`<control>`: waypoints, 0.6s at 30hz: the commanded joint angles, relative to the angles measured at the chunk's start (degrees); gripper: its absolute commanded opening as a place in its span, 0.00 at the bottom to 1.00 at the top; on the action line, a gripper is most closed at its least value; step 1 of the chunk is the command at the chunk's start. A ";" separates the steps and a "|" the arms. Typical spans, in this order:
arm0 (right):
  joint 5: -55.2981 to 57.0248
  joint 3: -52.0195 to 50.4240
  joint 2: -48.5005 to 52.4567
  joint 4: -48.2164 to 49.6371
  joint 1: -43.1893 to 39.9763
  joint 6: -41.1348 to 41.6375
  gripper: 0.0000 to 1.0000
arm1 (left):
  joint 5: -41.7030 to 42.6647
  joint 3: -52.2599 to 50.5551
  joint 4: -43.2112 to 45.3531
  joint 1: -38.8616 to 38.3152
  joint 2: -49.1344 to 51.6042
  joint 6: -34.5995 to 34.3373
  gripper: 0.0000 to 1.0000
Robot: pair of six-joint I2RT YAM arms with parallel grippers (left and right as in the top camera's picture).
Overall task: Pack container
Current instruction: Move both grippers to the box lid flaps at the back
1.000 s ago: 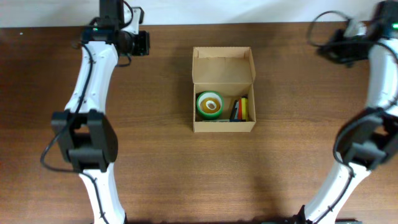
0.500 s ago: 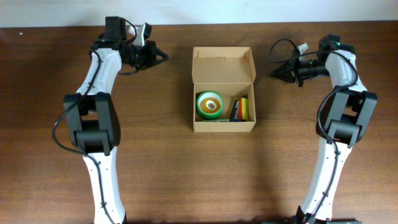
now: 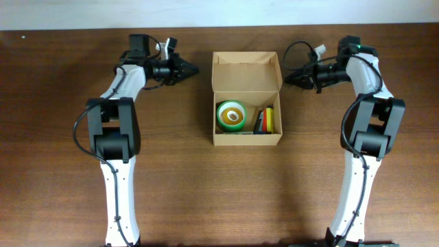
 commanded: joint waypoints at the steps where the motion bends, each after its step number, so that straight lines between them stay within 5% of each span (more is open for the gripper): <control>1: -2.60 -0.13 1.53 0.66 1.18 -1.07 0.04 | 3.17 0.22 2.38 -1.57 0.76 -3.69 0.02; 18: -7.32 -0.13 1.55 5.01 2.12 -0.26 0.04 | 7.56 0.22 11.52 -2.91 0.85 -11.56 0.02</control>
